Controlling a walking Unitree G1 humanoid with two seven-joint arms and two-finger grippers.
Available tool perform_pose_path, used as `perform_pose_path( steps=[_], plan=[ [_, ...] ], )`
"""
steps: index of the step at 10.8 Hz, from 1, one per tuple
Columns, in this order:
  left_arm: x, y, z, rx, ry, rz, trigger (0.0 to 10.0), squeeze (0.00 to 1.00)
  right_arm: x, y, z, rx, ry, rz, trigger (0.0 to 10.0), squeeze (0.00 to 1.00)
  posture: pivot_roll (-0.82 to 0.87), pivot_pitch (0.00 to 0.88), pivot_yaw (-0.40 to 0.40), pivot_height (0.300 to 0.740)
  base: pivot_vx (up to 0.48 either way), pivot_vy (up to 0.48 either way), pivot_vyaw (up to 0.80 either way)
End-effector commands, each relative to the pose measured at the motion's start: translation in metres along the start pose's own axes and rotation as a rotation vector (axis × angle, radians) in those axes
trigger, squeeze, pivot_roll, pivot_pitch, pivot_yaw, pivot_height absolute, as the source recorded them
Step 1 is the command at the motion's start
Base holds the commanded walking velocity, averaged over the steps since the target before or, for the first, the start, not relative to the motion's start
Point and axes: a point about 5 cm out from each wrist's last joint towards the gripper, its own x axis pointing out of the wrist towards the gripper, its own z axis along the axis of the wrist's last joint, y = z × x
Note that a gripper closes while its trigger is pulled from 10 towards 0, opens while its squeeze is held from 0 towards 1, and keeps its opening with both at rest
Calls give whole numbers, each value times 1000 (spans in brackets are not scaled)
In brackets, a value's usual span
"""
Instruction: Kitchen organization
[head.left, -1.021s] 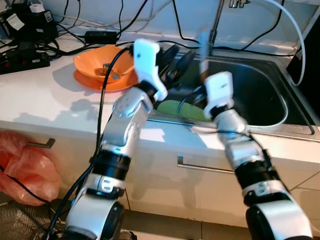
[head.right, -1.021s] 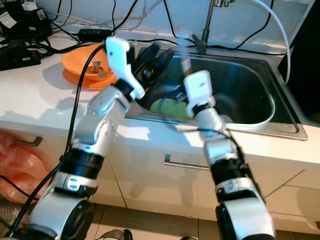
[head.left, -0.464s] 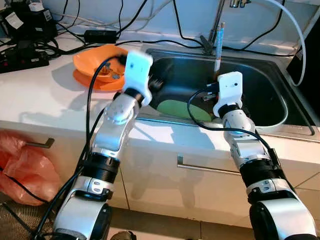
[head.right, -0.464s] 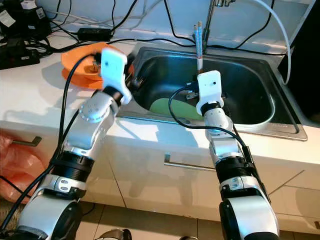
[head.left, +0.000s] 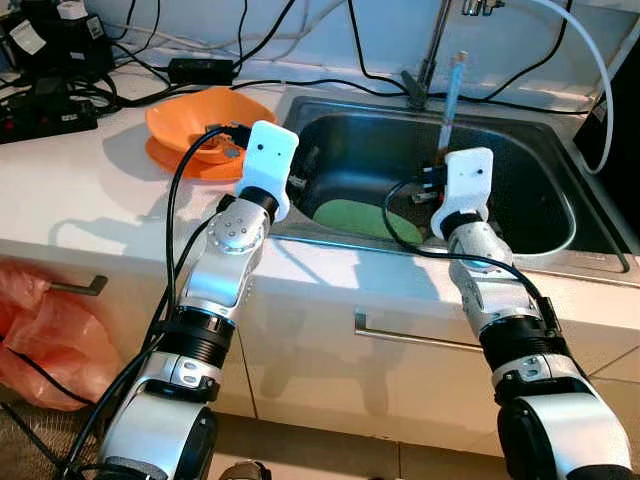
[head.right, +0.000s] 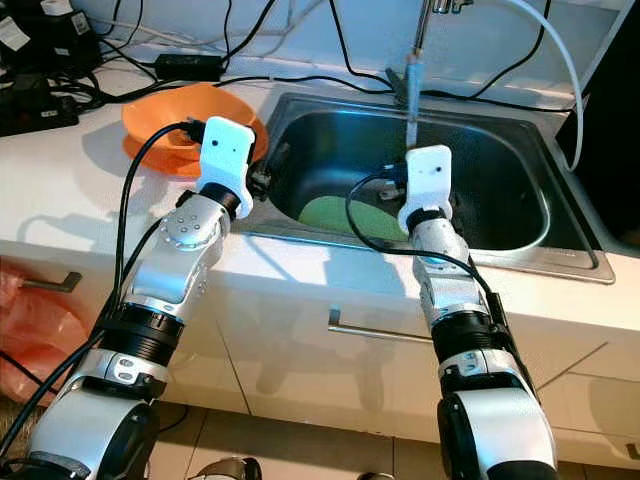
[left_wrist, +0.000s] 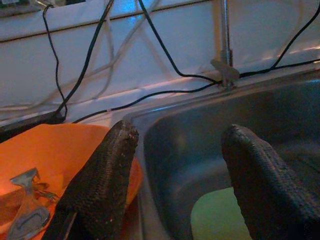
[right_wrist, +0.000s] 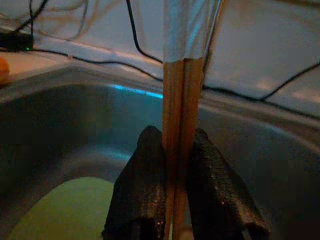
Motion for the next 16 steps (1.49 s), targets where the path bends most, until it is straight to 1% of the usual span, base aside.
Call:
perform_pose_path(
  steps=[1, 4, 5, 6, 8, 9, 11, 12, 13, 14, 15, 16],
  plan=[
    [-2, 0, -8, 6, 38, 12, 10000, 0, 1, -3, -2, 46, 24, -18, 10000, 0, 37, 36, -50, 740, 0, 0, 0],
    [-3, 0, -11, -4, 50, 24, 10000, 0, -1, -3, -9, 81, 57, -20, 10000, 0, 39, 40, -50, 740, 0, 0, 0],
    [-4, -1, -12, -3, 53, 26, 10000, 0, 0, -2, -11, 86, 65, -18, 10000, 98, 41, 41, -51, 740, 0, 0, 0],
    [-4, -2, -12, 1, 54, 24, 10000, 0, -1, -2, -11, 91, 68, -17, 10000, 1000, 43, 41, -51, 740, 0, 0, 0],
    [-5, -7, -10, 30, 46, 12, 10000, 0, 0, -2, -12, 95, 72, -15, 10000, 1000, 45, 40, -53, 740, 0, 0, 0],
    [-4, -8, -8, 61, 37, 8, 10000, 0, 0, -1, -11, 99, 70, -11, 10000, 1000, 46, 38, -54, 740, 0, 0, 0],
    [-5, -7, -6, 75, 24, 10, 10000, 0, 1, 0, -11, 100, 68, -11, 10000, 1000, 47, 38, -54, 740, 0, 0, 0],
    [-5, -6, -3, 95, -1, 22, 10000, 0, 1, -1, -11, 97, 69, -15, 10000, 1000, 49, 36, -55, 740, 0, 0, 0],
    [-8, -4, 1, 149, -39, 47, 10000, 0, 1, -1, -11, 91, 70, -22, 10000, 0, 48, 37, -54, 740, 0, 0, 0],
    [-11, -2, 5, 199, -66, 68, 10000, 0, 1, -1, -10, 92, 69, -20, 10000, 0, 52, 39, -56, 740, 0, 0, 0],
    [-18, 0, 18, 354, -129, 91, 10000, 0, 1, 0, -11, 95, 68, -15, 10000, 0, 60, 43, -58, 740, 0, 0, 0],
    [-24, 5, 25, 431, -159, 120, 10000, 0, 1, 2, -11, 99, 69, -11, 10000, 0, 67, 45, -60, 740, 0, 0, 0]
  ],
)
